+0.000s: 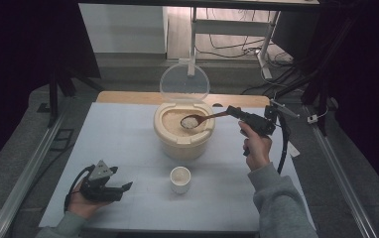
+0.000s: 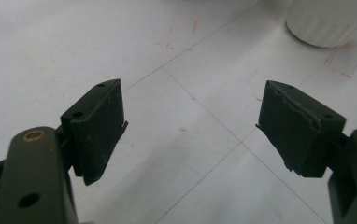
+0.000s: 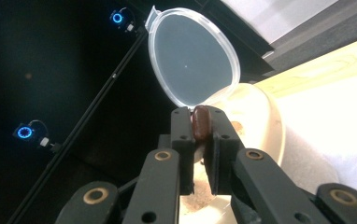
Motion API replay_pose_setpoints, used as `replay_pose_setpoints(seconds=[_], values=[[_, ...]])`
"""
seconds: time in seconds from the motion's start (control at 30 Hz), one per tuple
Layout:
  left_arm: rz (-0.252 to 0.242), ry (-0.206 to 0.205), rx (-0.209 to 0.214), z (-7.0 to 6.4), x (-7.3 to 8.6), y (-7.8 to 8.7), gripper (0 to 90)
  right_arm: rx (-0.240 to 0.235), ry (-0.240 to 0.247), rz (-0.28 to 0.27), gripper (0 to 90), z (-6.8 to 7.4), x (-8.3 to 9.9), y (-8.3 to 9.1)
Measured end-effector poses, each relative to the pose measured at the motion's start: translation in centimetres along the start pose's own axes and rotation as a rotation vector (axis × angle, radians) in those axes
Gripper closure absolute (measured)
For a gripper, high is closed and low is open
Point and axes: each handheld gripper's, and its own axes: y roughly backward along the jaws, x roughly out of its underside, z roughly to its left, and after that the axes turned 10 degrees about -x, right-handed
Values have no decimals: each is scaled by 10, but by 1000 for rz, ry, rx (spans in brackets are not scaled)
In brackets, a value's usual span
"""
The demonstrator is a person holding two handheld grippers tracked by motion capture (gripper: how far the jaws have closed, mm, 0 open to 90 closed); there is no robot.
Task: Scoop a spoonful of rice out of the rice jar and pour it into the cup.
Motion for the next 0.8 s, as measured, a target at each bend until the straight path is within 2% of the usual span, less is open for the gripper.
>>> replay_pose_setpoints(seconds=[0.33, 0.8], values=[[0, 5, -2, 1, 1, 0, 222, -31, -4, 44, 827, 7, 6, 2], [3, 9, -5, 3, 1, 0, 220, -57, -43, 107, 826, 6, 18, 19]])
